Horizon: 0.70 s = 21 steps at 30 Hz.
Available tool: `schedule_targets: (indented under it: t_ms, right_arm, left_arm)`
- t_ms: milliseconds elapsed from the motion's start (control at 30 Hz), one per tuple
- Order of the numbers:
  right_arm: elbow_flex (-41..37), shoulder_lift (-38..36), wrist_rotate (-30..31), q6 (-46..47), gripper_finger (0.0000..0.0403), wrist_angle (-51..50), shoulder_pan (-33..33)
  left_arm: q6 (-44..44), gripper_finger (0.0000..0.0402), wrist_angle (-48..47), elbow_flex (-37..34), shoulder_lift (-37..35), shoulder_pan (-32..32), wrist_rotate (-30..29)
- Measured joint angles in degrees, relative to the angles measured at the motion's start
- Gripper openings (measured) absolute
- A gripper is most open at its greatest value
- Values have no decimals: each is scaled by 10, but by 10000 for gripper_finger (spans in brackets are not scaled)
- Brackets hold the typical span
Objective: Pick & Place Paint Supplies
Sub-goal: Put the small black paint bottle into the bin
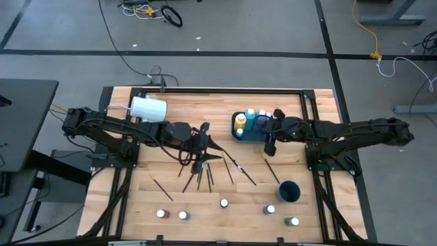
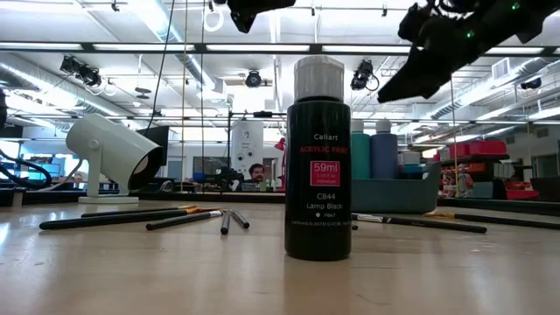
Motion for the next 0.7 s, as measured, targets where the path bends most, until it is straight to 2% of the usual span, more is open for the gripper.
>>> schedule_targets:
  t_ms: [133, 400, 700]
  right_arm:
    - [0, 0, -41, 24, 170, 25, 16]
    - [0, 0, -44, 25, 170, 70, 35]
    - [0, 0, -43, 28, 170, 73, 36]
  left_arm:
    - [13, 132, -26, 0, 0, -8, 0]
    - [2, 114, -36, 0, 0, -23, -1]
    - [-3, 108, -46, 0, 0, -25, -58]
